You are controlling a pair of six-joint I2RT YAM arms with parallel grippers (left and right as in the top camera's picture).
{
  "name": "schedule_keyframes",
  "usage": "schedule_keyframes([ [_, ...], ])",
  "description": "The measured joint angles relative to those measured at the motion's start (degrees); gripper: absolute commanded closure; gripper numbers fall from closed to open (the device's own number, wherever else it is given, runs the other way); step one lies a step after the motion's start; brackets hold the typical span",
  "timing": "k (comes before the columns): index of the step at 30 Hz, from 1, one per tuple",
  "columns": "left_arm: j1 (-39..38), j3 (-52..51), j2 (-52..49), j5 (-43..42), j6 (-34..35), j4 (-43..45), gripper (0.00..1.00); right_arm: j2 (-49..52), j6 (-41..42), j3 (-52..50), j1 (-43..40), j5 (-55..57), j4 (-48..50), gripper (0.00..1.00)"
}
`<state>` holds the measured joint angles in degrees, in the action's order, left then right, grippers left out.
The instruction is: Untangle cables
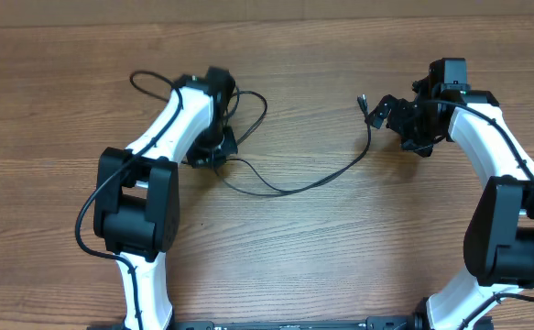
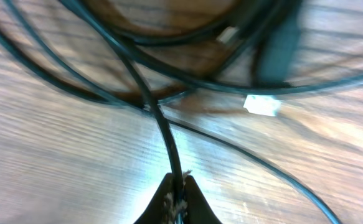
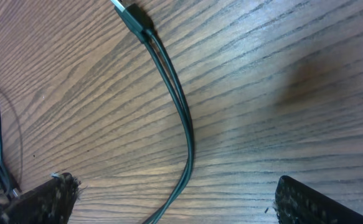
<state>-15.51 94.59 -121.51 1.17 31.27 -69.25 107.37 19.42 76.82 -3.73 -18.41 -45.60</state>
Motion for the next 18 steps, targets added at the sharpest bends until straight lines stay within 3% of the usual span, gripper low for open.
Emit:
schedule_keyframes([
  [5, 0.3, 19.2, 2.6, -0.5, -3.0, -6.8, 0.96, 0.0, 0.0, 0.0, 0.0, 0.0, 0.0, 0.00],
  [11, 0.2, 37.8, 13.1, -0.6, -4.7, -3.5, 0.96, 0.0, 0.0, 0.0, 0.0, 0.0, 0.0, 0.00],
  [18, 0.2, 43.4, 22.9, -0.8, -4.7, 1.8, 0.96, 0.0, 0.0, 0.0, 0.0, 0.0, 0.0, 0.00],
])
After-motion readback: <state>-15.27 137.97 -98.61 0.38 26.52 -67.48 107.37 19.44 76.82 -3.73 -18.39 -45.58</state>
